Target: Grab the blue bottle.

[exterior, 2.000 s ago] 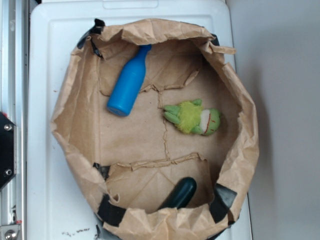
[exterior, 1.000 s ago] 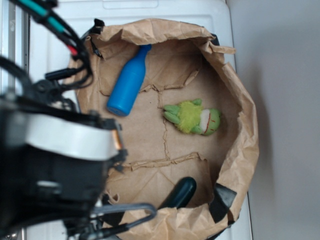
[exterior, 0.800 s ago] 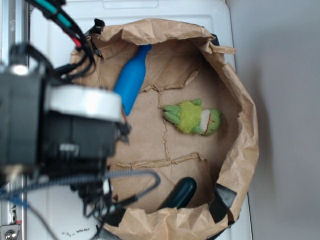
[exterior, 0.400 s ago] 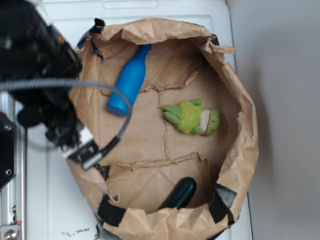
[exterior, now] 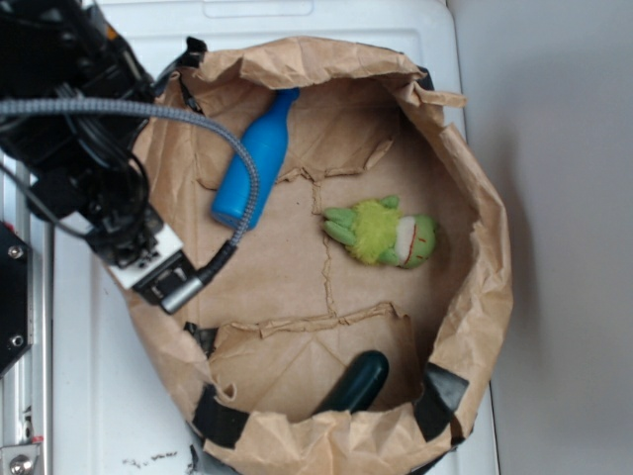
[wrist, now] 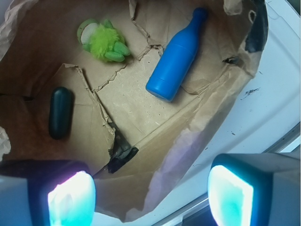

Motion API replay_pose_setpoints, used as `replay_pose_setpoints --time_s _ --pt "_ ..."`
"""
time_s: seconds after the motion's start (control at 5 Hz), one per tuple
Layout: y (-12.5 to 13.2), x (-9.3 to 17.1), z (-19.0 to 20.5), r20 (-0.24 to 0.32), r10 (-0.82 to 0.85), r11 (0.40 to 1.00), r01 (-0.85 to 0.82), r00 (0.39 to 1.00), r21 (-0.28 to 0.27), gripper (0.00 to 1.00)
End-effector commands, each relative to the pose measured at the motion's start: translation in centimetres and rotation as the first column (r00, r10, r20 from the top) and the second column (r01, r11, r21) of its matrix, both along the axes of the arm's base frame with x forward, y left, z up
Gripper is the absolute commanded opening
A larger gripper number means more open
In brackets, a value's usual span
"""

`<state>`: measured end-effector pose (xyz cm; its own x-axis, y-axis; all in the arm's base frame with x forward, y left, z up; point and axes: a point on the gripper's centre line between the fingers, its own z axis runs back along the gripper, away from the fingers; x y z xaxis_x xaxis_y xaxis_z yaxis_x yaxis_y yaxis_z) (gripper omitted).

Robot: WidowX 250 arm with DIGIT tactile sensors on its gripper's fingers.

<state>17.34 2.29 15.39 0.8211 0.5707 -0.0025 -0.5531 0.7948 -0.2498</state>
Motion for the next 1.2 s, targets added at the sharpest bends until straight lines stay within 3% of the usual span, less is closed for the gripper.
replay_pose_setpoints --time_s 0.0,0.4,1.0 --pt "-0.8 2.6 0.4 0.059 0.120 0.988 -0.125 0.991 0.092 1.00" --pt "-2.0 4.8 -0.7 0.072 0.217 0.963 -0.226 0.973 0.145 1.00" --pt "2.2 6.4 -5.3 0.003 0.262 0.954 -0.259 0.965 0.153 1.00"
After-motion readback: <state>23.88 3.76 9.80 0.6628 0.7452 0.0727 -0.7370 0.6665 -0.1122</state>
